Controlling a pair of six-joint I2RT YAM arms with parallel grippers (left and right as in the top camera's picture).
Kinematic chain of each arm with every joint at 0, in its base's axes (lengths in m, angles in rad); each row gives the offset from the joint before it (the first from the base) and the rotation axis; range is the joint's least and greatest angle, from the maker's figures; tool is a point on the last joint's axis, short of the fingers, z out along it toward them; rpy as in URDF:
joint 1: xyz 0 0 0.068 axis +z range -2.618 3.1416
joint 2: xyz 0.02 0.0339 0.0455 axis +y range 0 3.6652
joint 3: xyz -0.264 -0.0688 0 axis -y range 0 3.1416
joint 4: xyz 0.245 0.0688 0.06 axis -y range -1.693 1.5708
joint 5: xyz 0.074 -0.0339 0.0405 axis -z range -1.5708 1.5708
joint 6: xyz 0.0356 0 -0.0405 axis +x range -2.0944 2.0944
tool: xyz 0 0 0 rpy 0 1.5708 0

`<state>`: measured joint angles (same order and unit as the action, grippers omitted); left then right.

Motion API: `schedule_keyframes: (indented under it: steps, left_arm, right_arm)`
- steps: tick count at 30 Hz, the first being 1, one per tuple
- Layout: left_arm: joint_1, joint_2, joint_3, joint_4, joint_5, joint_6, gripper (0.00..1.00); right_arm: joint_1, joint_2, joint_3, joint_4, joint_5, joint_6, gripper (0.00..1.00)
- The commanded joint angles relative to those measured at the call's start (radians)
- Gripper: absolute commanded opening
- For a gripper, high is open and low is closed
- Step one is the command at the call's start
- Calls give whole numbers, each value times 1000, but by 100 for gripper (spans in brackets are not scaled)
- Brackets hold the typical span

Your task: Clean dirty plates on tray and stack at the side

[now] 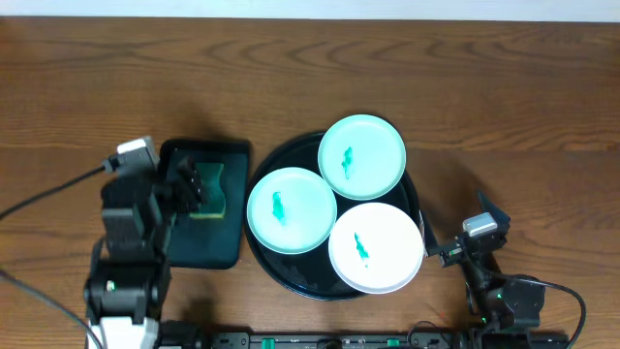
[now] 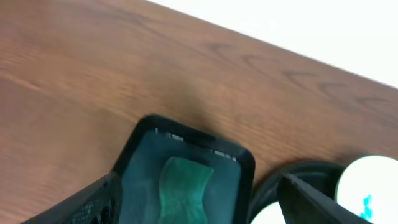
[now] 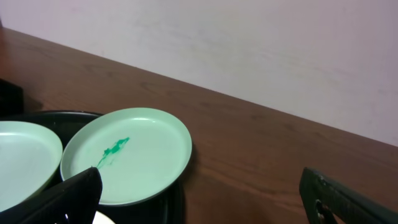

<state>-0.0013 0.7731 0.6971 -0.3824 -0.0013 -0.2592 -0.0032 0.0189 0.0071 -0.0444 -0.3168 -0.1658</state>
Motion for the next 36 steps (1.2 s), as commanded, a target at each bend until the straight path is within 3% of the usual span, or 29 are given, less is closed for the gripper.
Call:
schedule_keyframes:
  steps: [1,8,20,24,30,36]
  left_arm:
    - [-2,129,132,-123,60,-42,80]
    - [-2,309,271,-343,205,-42,80]
    - [-3,355,286,-624,211,-12,80]
    - [-3,355,286,-631,211,-16,80]
    - [-3,355,286,-630,212,-16,80]
    - [-3,355,286,-615,212,-16,80]
  right_arm:
    - [7,1,-2,-5,5,-8,99]
    - [7,1,-2,-5,5,-8,99]
    - [7,1,-2,-4,5,-8,99]
    - [7,1,-2,0,-34,9,99]
    - [7,1,2,76,-197,176,99]
    - [7,50,48,34,-298,288,99]
